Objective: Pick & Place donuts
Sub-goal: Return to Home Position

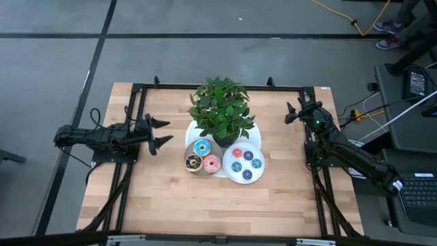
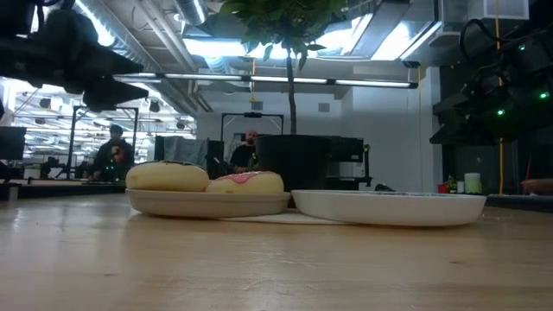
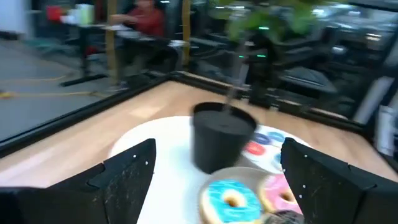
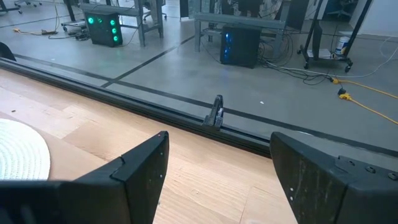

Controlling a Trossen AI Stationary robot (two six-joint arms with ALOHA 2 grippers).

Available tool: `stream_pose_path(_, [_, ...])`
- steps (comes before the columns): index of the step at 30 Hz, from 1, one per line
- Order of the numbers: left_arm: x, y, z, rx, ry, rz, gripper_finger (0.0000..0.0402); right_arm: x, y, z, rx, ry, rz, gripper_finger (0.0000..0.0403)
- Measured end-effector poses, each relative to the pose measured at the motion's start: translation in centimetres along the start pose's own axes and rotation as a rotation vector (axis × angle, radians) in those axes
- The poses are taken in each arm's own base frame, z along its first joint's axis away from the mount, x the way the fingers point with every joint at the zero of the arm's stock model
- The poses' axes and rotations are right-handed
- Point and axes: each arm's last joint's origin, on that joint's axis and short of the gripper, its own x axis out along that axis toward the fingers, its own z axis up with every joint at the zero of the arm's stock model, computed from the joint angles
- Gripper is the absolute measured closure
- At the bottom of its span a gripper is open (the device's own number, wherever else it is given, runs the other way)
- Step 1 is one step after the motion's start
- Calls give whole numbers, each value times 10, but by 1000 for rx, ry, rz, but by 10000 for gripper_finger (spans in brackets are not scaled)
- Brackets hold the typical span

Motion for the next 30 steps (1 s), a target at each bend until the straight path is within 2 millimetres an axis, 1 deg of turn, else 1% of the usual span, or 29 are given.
stream_pose_path(4, [2,-4,-2,33,-23,-144,67,0,0,0,0,0,0,124])
stream_pose_path(6, [3,-5,-3,35,-43,-177,66,0,0,0,0,0,0,124])
stream_pose_path(10, [4,-4,-4,38,-60,-183,68,0,0,0,0,0,0,124])
stream_pose_path(18, [4,-4,-5,115,-69,-191,67,0,0,0,0,-1,0,124])
stream_pose_path(30, [4,-4,-5,118,-62,-208,66,0,0,0,0,0,0,124])
